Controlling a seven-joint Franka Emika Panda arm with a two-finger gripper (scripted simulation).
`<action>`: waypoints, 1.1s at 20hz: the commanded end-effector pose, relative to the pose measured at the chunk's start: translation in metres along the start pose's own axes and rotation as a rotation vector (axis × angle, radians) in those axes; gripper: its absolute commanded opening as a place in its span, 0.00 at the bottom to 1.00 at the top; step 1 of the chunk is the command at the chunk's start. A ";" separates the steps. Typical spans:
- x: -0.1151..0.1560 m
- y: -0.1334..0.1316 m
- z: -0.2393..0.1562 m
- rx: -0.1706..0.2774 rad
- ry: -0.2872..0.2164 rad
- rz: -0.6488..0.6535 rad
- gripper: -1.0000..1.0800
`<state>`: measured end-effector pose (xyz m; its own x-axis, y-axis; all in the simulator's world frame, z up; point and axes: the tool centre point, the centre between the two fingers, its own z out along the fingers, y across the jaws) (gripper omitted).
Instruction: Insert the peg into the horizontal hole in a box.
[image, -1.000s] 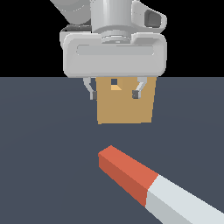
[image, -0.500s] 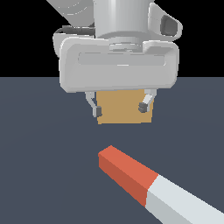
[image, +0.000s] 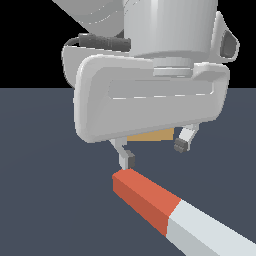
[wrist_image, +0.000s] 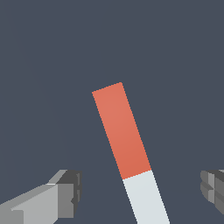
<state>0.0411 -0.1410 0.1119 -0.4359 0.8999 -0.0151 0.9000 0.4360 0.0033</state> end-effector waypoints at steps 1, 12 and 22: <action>-0.013 0.002 0.007 0.000 0.003 -0.054 0.96; -0.062 0.017 0.033 0.000 0.012 -0.252 0.96; -0.079 0.027 0.043 0.001 0.015 -0.328 0.96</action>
<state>0.0981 -0.2004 0.0707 -0.6968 0.7172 -0.0003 0.7172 0.6968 0.0000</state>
